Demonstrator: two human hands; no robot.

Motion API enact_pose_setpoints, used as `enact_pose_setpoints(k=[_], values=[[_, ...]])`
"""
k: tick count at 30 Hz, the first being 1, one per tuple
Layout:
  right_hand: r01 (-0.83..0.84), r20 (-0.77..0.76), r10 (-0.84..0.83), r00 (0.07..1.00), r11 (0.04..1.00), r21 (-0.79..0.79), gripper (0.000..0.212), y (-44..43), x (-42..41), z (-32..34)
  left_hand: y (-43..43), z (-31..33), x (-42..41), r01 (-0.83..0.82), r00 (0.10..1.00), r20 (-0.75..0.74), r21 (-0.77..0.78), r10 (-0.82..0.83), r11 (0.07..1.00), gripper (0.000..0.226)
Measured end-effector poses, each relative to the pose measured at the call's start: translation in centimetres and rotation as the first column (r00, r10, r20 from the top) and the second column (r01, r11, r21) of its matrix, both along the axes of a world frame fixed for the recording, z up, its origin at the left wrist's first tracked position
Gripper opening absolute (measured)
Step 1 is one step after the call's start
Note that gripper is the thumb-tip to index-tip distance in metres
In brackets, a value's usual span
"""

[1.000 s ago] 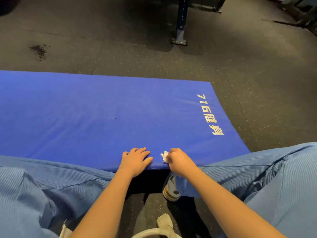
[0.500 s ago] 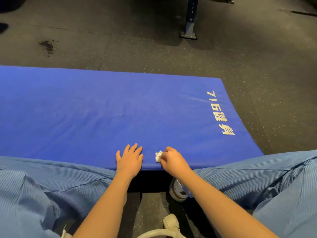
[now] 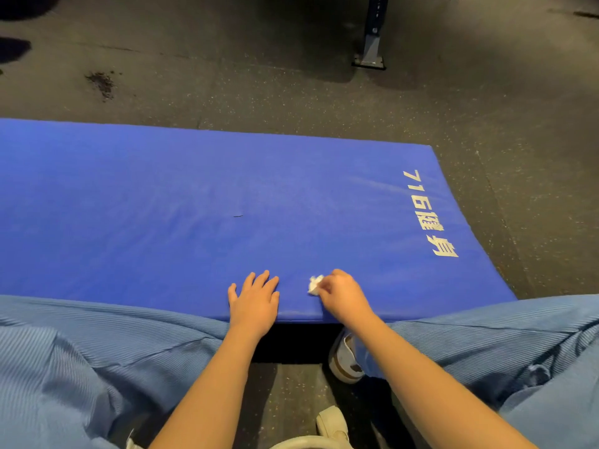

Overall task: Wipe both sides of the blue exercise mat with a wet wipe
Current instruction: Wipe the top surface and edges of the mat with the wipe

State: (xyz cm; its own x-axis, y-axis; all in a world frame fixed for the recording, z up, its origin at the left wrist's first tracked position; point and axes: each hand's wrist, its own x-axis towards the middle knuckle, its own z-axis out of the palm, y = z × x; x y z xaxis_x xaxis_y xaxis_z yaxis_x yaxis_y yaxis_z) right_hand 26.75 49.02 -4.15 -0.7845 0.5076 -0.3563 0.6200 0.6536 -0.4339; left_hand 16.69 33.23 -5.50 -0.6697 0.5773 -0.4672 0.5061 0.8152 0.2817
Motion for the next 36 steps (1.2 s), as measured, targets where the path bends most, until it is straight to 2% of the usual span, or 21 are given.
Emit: enact_pose_setpoints(k=[3, 5, 7, 9, 11, 13, 15, 17, 20, 22, 23, 25, 27, 28, 30, 31, 33, 35, 36], values=[[0.309, -0.018, -0.31, 0.951, 0.943, 0.124, 0.025, 1.8, 0.9, -0.5, -0.1, 0.2, 0.0, -0.006, 1.0, 0.004, 0.005, 0.006, 1.0, 0.044], [0.365, -0.091, -0.356, 0.93, 0.923, 0.121, 0.022, 0.5, 0.7, -0.4, -0.1, 0.1, 0.1, -0.021, 1.0, -0.014, 0.011, 0.021, 1.0, 0.044], [0.211, -0.175, -0.202, 0.964, 0.977, 0.033, 0.02, -2.0, -0.1, -0.7, -0.1, -0.1, 0.2, -0.029, 0.999, -0.039, 0.012, 0.03, 0.999, 0.044], [-0.004, -0.162, 0.007, 0.987, 1.0, 0.024, 0.021, -3.2, -0.7, -1.2, 0.0, -0.1, 0.4, -0.032, 0.998, -0.053, 0.007, 0.032, 0.999, 0.044], [-0.019, -0.109, 0.027, 0.994, 0.997, 0.07, 0.026, -1.7, -1.3, -1.4, 0.0, -0.1, 0.3, -0.033, 0.998, -0.049, 0.013, 0.034, 0.999, 0.043], [0.145, -0.098, -0.133, 0.986, 0.98, 0.135, 0.026, 0.8, -1.1, -2.0, 0.3, 0.1, 0.0, -0.042, 0.998, -0.054, 0.033, 0.044, 0.999, 0.041], [0.375, -0.105, -0.361, 0.927, 0.907, 0.194, 0.022, 2.4, -0.4, -2.5, 0.4, 0.2, -0.1, -0.068, 0.994, -0.081, 0.053, 0.072, 0.996, 0.036], [0.44, -0.153, -0.416, 0.896, 0.879, 0.184, 0.016, 1.1, -0.4, -2.2, 0.6, 0.2, -0.1, -0.075, 0.989, -0.123, 0.063, 0.082, 0.995, 0.032], [0.187, -0.214, -0.159, 0.964, 0.976, 0.116, 0.013, -2.6, -0.9, -2.5, 1.4, -0.4, -1.0, -0.051, 0.983, -0.17, 0.073, 0.063, 0.996, 0.03], [-0.005, -0.168, 0.017, 0.986, 0.997, 0.076, 0.018, -2.7, -1.2, -3.0, 2.0, -0.8, -2.0, -0.05, 0.982, -0.175, 0.132, 0.073, 0.99, 0.032], [-0.027, -0.14, 0.04, 0.989, 0.995, 0.093, 0.021, -1.7, -1.5, -3.0, 1.9, -1.1, -2.4, -0.048, 0.982, -0.174, 0.169, 0.077, 0.984, 0.034], [0.053, -0.113, -0.03, 0.993, 0.977, 0.205, 0.019, 1.0, -1.8, -3.3, 1.4, -1.5, -2.8, -0.052, 0.984, -0.159, 0.175, 0.08, 0.983, 0.041], [0.187, -0.061, -0.177, 0.982, 0.923, 0.336, 0.015, 3.6, -1.5, -3.1, 0.8, -1.9, -2.7, -0.06, 0.991, -0.114, 0.084, 0.07, 0.995, 0.045], [0.268, -0.022, -0.282, 0.959, 0.883, 0.385, 0.016, 4.5, -1.3, -3.2, 0.7, -2.1, -2.6, -0.06, 0.992, -0.108, 0.055, 0.066, 0.997, 0.047], [0.391, -0.041, -0.414, 0.909, 0.818, 0.422, 0.017, 4.7, -1.6, -3.4, 0.9, -2.1, -2.6, -0.064, 0.991, -0.116, 0.049, 0.069, 0.997, 0.048], [0.386, -0.072, -0.388, 0.919, 0.845, 0.371, 0.016, 3.8, -2.1, -3.5, 1.0, -2.1, -2.6, -0.065, 0.99, -0.123, 0.052, 0.071, 0.997, 0.048], [0.182, -0.161, -0.143, 0.976, 0.949, 0.258, 0.013, 1.0, -2.8, -4.1, 1.1, -2.2, -2.5, -0.07, 0.988, -0.134, 0.043, 0.075, 0.997, 0.048], [-0.064, -0.208, 0.116, 0.971, 0.968, 0.241, 0.013, 0.2, -3.1, -4.7, 1.1, -2.5, -2.4, -0.071, 0.987, -0.144, 0.032, 0.075, 0.997, 0.048], [-0.102, -0.176, 0.15, 0.973, 0.961, 0.256, 0.015, 1.1, -3.4, -4.6, 1.1, -2.5, -2.3, -0.075, 0.987, -0.142, 0.033, 0.079, 0.997, 0.048]])
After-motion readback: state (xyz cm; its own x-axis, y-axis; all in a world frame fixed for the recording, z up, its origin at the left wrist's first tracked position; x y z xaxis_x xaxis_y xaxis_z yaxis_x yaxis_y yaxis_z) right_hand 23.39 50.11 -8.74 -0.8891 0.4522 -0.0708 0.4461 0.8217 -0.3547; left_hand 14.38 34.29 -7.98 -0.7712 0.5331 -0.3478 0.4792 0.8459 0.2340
